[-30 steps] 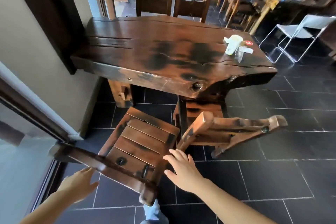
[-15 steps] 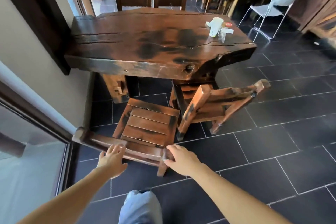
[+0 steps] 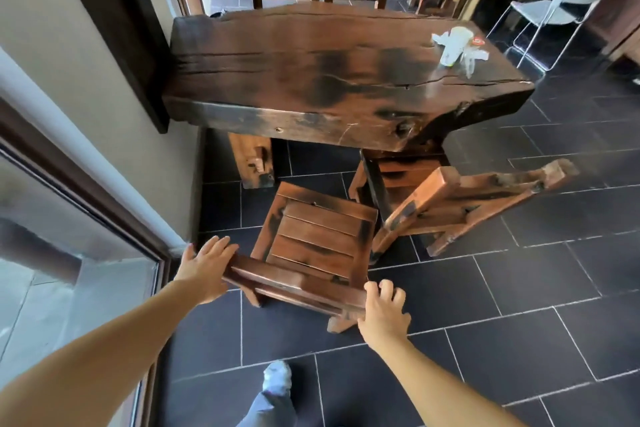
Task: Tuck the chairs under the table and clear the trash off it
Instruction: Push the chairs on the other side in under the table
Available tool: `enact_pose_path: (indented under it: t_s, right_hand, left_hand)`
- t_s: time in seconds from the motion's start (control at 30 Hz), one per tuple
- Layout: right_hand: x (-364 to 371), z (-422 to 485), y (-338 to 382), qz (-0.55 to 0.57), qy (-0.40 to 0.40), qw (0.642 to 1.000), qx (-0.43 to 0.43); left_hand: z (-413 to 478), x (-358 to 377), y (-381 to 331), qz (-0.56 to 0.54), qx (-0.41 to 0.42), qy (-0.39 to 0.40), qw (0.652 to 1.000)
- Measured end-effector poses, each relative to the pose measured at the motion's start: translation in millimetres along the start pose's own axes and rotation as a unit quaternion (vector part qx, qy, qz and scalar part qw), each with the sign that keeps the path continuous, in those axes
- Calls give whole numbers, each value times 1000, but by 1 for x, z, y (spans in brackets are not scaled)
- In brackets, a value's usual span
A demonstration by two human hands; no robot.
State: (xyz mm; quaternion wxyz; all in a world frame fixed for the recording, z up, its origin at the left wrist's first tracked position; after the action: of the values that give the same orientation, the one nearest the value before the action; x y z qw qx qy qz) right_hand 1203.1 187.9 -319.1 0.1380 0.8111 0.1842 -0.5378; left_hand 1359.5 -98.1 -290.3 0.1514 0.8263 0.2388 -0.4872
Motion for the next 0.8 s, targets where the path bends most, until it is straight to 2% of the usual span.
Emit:
enact_pose_path:
  t_s: [0.07,0.2,0.6,0.7,0.8]
  right_hand:
    - [3,0,0,-21,-45,999,0]
    - [8,2,-7,-70,-59,995,-26]
    - [1,18,-33,-66,-60,994,-67]
    - [1,21,-49,-72,-64,993,-67]
    - [3,25,-58,-67,-60,994,-69]
  left_hand:
    - [4,4,14,-56,-16,-21,998]
    - [14,7,10,-138,-62,-58,987]
    - [5,1,-11,-131,-60,-40,989]
    - [-3,16,-23,-108,-55,-62,991]
    - [-10,42,-39,-146,-47,-101,983]
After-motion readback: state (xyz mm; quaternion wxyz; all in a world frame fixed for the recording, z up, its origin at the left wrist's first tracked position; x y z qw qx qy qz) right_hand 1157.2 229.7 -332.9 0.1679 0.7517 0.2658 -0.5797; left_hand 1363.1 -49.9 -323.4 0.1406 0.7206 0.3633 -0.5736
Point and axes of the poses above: each hand's wrist, its own z-axis towards the middle knuckle, its own x-axis out of the palm, y = z × x, the point moved 4 cm from there along z, towards the middle knuckle, and after that the axes turned 4 degrees about -z, right-handed, at the moved point
